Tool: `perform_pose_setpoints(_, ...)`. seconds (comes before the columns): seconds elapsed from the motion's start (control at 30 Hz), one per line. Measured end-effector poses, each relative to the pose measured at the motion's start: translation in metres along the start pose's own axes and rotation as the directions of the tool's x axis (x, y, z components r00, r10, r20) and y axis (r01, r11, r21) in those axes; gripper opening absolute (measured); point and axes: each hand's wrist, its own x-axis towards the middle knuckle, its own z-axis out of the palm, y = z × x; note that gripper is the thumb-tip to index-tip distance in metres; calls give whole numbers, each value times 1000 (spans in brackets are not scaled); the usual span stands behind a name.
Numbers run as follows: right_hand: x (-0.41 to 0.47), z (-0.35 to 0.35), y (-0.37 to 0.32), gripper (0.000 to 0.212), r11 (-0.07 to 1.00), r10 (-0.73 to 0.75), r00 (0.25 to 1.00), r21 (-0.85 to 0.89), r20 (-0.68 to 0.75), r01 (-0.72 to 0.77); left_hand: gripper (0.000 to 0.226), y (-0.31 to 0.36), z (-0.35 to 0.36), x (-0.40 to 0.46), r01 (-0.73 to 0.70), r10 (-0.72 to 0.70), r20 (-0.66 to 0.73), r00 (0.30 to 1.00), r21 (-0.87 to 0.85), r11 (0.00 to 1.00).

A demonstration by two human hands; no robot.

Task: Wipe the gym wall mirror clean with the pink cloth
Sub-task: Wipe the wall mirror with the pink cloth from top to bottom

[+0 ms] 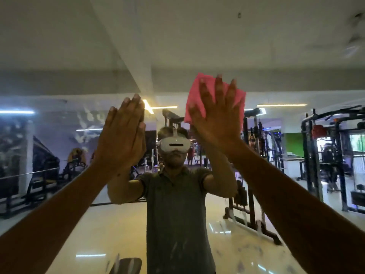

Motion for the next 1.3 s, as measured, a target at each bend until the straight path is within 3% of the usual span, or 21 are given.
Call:
perform_pose_setpoints(0.03,8,-1,-29,89,1000,-19,1000,-12,8,19,60,-5,-2,1,-12,12,21,1000,11,1000)
perform_pose_setpoints(0.1,-10,8,-72,84,977,-212,977,-23,13,213,60,-15,-8,1,-8,6,43,999,51,999)
perform_pose_setpoints(0.2,-89,21,-52,76,931,-365,930,22,52,364,59,-34,-17,-1,-56,54,28,998,68,996)
perform_pose_setpoints(0.3,-79,18,-21,77,983,-170,984,-66,43,173,57,-44,-22,3,-53,46,53,998,132,990)
perform_pose_setpoints(0.4,-13,16,-67,84,993,77,996,-90,-39,-80,57,-50,-23,8,-90,83,78,993,98,991)
perform_pose_setpoints(0.43,-8,17,-90,84,996,44,998,-74,-48,-48,58,-52,-24,7,-119,111,81,991,102,988)
perform_pose_setpoints(0.53,-59,26,-114,78,967,-252,967,-27,18,253,61,-61,-26,2,-115,101,101,990,147,982)
perform_pose_setpoints(0.6,-112,34,-91,73,959,-282,957,20,63,282,63,-65,-25,3,-120,106,106,989,138,983)
perform_pose_setpoints(0.73,-92,28,-56,77,988,-155,987,34,43,154,67,-71,-24,1,-143,122,138,983,154,978)
perform_pose_setpoints(0.87,-1,14,-97,78,993,107,994,45,-33,-106,67,-63,-28,0,-56,47,116,992,77,995)
perform_pose_setpoints(0.9,4,12,-110,79,998,62,998,32,-33,-61,66,-61,-29,0,-10,5,104,995,48,999)
perform_pose_setpoints(1.0,-33,17,-111,80,959,-279,960,-51,6,279,65,-57,-32,-2,45,-48,51,998,48,998)
perform_pose_setpoints(1.07,-75,24,-74,73,937,-349,935,-12,54,350,64,-51,-29,-2,4,-6,45,999,67,998)
perform_pose_setpoints(1.2,-52,17,-8,72,983,-186,982,21,41,185,65,-24,-13,5,-107,98,109,989,74,991)
perform_pose_setpoints(1.3,-4,8,-26,87,999,-38,999,1,0,38,65,1,1,15,-52,50,100,994,20,998)
